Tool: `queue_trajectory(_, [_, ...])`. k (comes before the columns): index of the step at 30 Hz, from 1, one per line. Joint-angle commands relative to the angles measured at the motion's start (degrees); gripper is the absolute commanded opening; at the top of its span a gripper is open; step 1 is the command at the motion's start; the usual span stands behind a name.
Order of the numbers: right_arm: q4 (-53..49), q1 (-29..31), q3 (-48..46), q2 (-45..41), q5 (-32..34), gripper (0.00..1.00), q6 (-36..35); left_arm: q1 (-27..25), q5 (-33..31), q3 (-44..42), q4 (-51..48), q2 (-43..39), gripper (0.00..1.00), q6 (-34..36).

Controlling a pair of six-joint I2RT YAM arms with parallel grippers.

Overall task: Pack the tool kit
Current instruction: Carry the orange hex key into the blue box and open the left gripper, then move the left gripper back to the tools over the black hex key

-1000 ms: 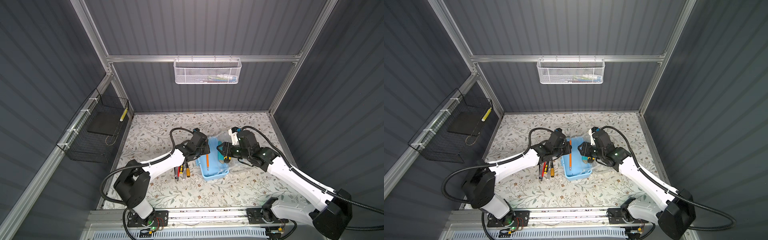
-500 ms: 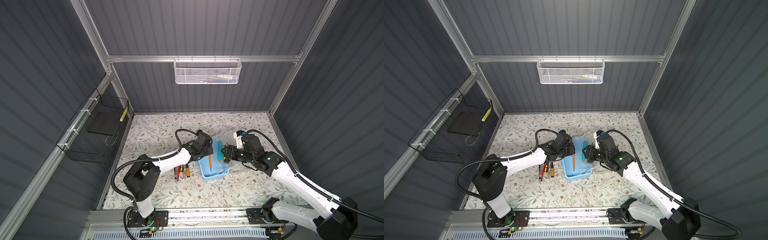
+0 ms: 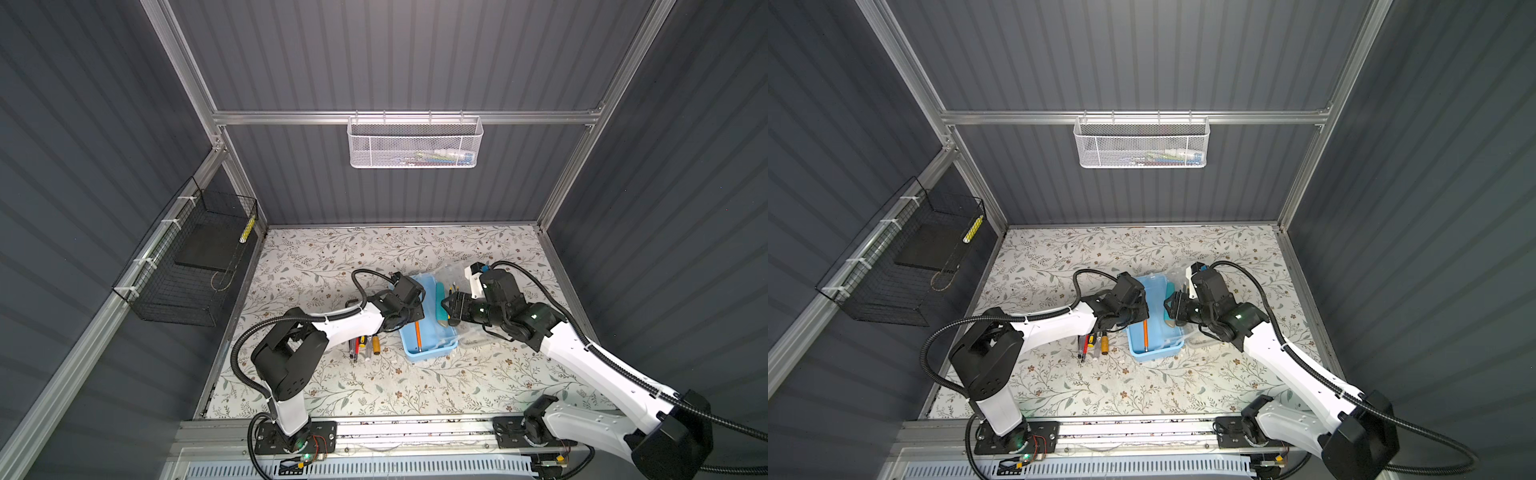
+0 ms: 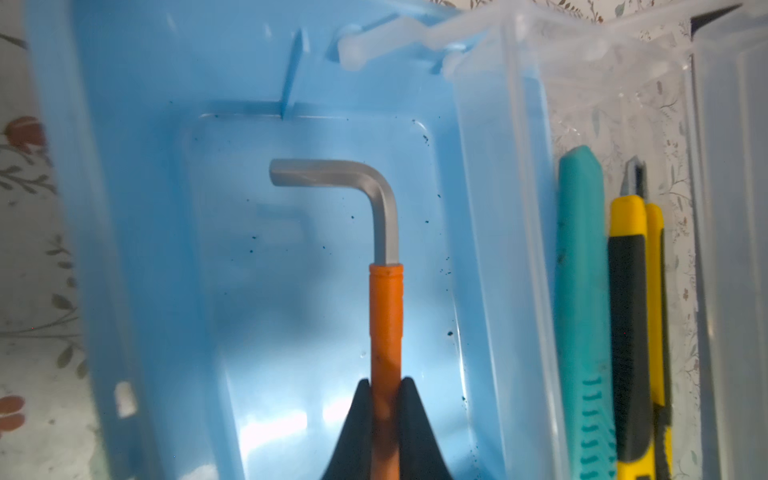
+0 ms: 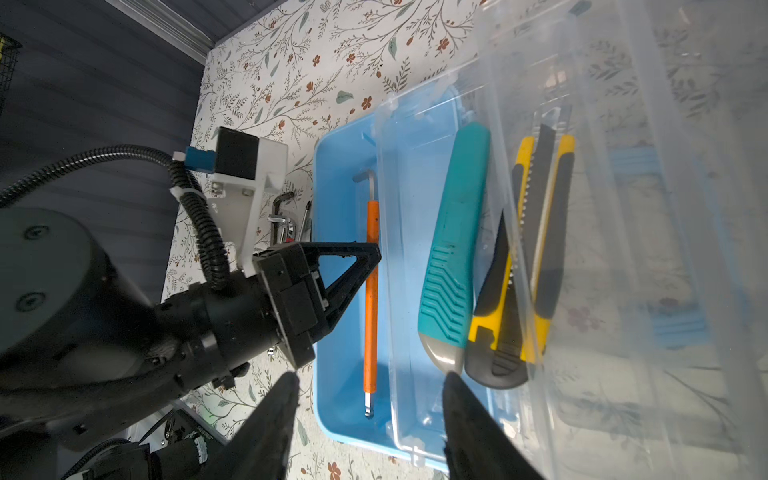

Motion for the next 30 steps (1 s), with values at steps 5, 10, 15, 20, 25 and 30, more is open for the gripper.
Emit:
queue_trajectory(5, [0.57, -0.16, -0.47, 0.05, 0.0, 0.58, -0.4, -0.37, 0.53, 2.22, 0.03, 3.15, 0.14, -0.75])
queue_trajectory(10, [0.64, -0.11, -0.12, -0.06, -0.02, 0.6, -0.73, -0.45, 0.69, 3.18, -0.15, 3.2, 0.39, 0.11])
queue_trajectory(15, [0.07, -0.24, 1.03, -0.03, 0.09, 0.6, -1.41, -0.33, -0.18, 3.75, -1.54, 1.1, 0.43, 2.14])
queue_trajectory(20, [-1.16, -0.25, 3.09, -0.11, 0.14, 0.59, -3.34, -0.32, -2.61, 2.16, -1.79, -6.09, 0.47, 9.1])
queue_trajectory(25, [-1.76, -0.2, 4.82, -1.05, -0.01, 0.58, -4.22, -0.17, -11.36, -0.57, -9.11, -15.48, 0.53, 14.6])
queue_trajectory(30, [-1.01, 0.56, 5.49, -1.14, -1.67, 0.58, -3.11, 3.63, -13.02, -6.33, -13.62, -24.48, 0.55, 16.12])
